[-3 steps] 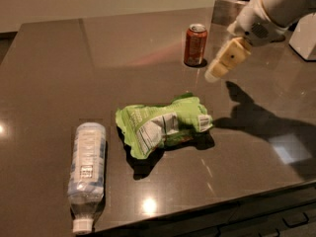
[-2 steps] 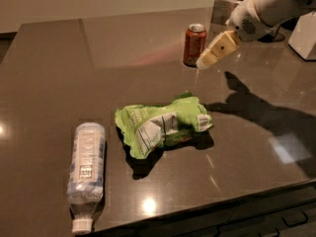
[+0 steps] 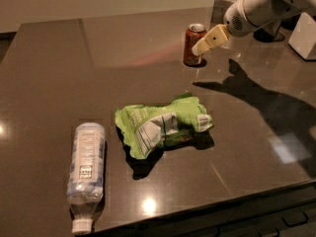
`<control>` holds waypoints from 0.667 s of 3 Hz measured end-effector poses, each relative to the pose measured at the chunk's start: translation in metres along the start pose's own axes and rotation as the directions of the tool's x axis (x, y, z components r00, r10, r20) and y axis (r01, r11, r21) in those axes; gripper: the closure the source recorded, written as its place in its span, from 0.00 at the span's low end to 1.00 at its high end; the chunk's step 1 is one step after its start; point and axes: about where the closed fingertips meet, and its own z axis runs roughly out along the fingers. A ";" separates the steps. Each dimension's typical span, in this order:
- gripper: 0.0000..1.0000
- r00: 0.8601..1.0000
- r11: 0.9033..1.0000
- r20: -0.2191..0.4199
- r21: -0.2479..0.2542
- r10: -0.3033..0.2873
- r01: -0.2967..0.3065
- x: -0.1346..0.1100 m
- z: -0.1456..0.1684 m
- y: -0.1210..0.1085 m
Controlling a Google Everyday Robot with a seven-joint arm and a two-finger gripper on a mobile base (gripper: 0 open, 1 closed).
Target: Pick coke can
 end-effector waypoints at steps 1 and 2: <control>0.00 0.999 0.999 0.001 0.017 0.047 -0.047 -0.002 0.021 -0.008; 0.00 0.997 0.997 0.007 0.013 0.078 -0.078 -0.007 0.038 -0.008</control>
Offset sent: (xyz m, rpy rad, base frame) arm 0.0482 0.0188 -0.0261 0.0827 0.0230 -0.0922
